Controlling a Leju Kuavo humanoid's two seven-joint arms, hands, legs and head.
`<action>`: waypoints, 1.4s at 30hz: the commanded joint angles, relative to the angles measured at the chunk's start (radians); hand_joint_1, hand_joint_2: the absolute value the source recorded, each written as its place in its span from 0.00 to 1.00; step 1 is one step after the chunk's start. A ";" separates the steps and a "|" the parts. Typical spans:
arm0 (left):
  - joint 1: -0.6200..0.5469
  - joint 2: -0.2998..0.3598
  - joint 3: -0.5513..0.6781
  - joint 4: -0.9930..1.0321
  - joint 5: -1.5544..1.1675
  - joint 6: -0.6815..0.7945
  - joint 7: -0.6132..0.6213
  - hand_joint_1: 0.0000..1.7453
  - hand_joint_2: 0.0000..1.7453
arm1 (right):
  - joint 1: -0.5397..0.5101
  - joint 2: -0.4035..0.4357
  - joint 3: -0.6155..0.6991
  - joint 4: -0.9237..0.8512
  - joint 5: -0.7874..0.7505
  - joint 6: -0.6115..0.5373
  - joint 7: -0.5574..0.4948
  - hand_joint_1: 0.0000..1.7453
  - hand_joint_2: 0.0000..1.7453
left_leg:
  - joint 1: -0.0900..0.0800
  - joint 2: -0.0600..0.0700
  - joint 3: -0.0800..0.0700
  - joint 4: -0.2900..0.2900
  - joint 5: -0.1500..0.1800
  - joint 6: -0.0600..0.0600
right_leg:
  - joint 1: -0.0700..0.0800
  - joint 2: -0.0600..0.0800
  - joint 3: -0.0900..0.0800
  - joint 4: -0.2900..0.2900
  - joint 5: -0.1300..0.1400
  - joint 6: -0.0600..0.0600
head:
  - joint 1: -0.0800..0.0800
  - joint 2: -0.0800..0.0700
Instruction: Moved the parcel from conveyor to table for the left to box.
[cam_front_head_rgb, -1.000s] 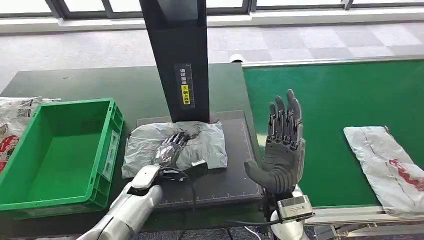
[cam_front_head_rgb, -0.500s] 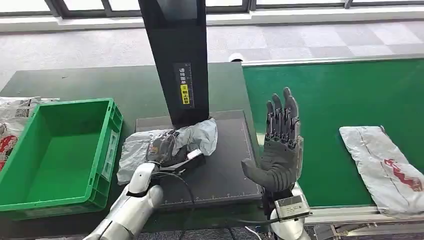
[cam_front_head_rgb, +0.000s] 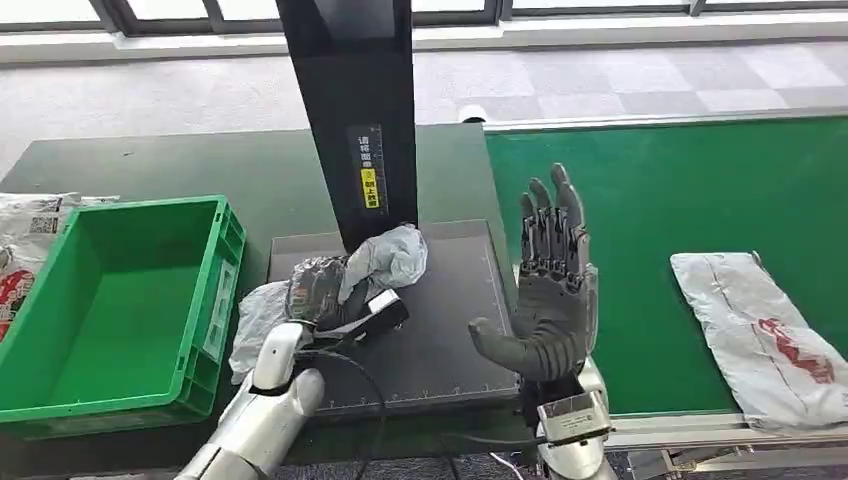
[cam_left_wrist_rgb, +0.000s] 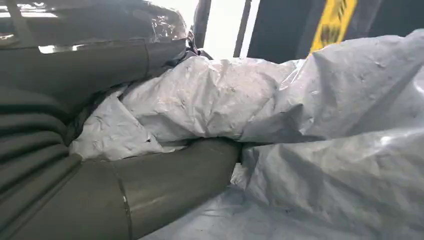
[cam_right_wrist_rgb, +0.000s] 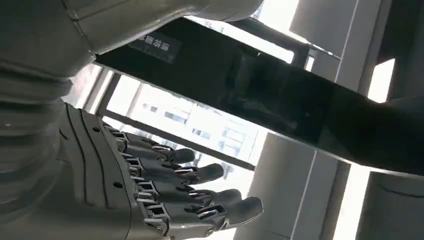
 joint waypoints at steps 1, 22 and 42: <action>0.122 0.033 0.152 -0.434 0.118 0.089 -0.123 1.00 1.00 | 0.006 0.049 -0.080 -0.011 0.006 -0.005 0.000 0.00 1.00 | 0.000 0.005 -0.002 0.000 0.000 0.000 | 0.001 0.004 -0.003 0.000 0.001 -0.001 | 0.000 0.000; -0.010 0.210 0.704 -0.574 0.681 0.089 -0.551 1.00 1.00 | 0.083 -0.127 0.076 0.018 -0.111 -0.170 0.000 0.00 1.00 | 0.001 0.004 -0.001 -0.003 0.002 -0.002 | 0.002 0.004 -0.002 -0.001 0.002 -0.001 | 0.000 0.000; -0.083 0.309 0.666 -0.048 0.834 -0.075 -0.404 1.00 1.00 | 0.100 -0.171 0.116 0.024 -0.124 -0.165 0.000 0.00 1.00 | 0.002 0.003 -0.003 -0.002 0.004 -0.003 | 0.003 0.002 -0.005 0.000 0.004 -0.005 | 0.000 0.000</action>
